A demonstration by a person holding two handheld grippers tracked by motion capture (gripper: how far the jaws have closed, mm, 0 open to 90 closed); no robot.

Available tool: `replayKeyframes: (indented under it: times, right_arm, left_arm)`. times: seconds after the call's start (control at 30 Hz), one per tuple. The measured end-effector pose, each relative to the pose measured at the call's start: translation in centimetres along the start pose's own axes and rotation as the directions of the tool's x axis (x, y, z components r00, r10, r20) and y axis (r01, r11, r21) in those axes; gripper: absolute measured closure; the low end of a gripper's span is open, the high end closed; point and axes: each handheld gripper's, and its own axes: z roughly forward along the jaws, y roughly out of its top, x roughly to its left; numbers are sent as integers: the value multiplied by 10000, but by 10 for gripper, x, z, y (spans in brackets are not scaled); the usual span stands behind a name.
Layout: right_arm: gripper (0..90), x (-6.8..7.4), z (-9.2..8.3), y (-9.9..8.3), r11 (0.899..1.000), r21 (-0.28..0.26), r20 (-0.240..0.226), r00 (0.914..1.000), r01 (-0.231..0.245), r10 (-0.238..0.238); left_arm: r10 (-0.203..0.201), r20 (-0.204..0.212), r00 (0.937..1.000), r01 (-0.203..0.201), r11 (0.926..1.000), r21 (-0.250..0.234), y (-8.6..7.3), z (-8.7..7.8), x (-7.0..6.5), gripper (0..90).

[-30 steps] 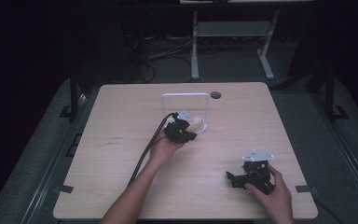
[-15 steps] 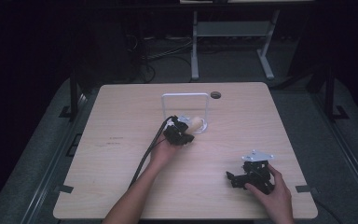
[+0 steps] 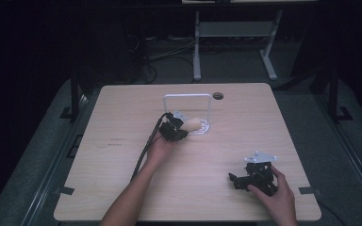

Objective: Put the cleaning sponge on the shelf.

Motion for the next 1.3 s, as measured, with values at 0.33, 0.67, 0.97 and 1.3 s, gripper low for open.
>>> replayKeyframes:
  times: [0.33, 0.67, 0.97, 1.3]
  right_arm:
    - [9, 0, 0, 0, 10000, -5, -1, 10000, 15, -15]
    - [10, 0, 0, 0, 10000, -2, 0, 10000, 5, -5]
    - [10, 0, 0, 0, 10000, -8, -1, 10000, 20, -20]
    - [10, 0, 0, 0, 10000, -8, -3, 10000, 18, -18]
  left_arm:
    - [40, -449, 9990, -38, 10000, 56, 2, -2, 8, 900]
    - [39, -300, 9995, -35, 9999, 118, 2, -1, 3, 899]
    - [-156, -82, 9998, 155, 9997, -184, 2, -13, 0, 868]
    - [-229, 99, 9997, 231, 9994, -250, -6, -32, -4, 610]
